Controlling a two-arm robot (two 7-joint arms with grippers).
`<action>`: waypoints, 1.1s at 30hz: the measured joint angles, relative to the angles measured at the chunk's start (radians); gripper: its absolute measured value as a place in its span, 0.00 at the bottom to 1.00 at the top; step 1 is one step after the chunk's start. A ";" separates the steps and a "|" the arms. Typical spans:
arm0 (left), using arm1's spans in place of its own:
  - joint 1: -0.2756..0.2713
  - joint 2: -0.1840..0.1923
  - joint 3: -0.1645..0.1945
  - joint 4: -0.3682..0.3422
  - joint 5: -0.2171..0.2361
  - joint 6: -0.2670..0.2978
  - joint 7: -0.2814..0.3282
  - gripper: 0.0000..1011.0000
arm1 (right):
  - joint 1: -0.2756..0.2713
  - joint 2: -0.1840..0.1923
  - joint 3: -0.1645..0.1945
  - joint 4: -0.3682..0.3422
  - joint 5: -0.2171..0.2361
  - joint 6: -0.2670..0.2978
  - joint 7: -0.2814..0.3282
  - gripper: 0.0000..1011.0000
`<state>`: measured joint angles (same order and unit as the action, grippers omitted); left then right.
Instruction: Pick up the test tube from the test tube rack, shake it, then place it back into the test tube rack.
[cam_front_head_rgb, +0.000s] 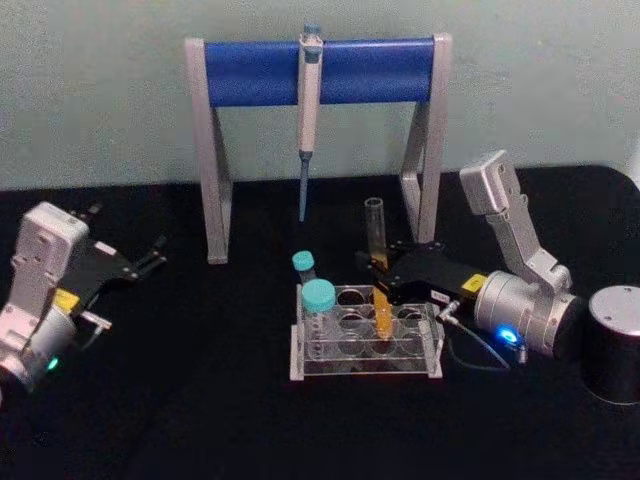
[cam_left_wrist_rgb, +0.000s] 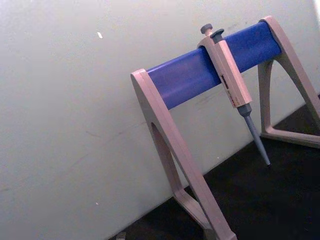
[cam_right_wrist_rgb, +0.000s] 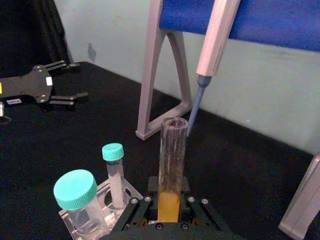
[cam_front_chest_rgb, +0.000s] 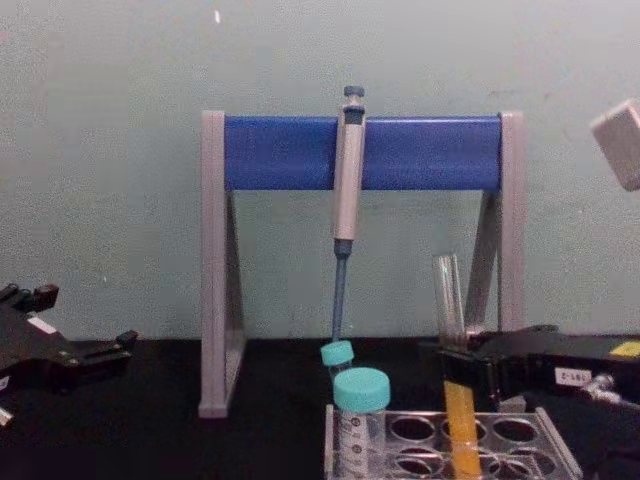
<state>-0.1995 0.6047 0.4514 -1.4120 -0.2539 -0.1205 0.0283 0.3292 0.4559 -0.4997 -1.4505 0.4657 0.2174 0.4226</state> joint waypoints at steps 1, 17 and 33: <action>0.000 0.000 0.000 0.000 0.000 0.000 0.000 0.99 | -0.002 0.001 0.001 -0.002 -0.005 -0.007 0.000 0.23; 0.000 0.000 0.000 0.000 0.000 0.000 0.000 0.99 | -0.086 -0.004 0.052 -0.054 -0.060 -0.149 -0.010 0.23; 0.000 0.000 0.000 0.000 0.000 0.000 0.000 0.99 | -0.150 -0.010 0.125 -0.149 -0.038 -0.219 0.010 0.23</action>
<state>-0.1995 0.6046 0.4513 -1.4120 -0.2539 -0.1205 0.0283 0.1789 0.4457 -0.3743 -1.5993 0.4280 -0.0014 0.4329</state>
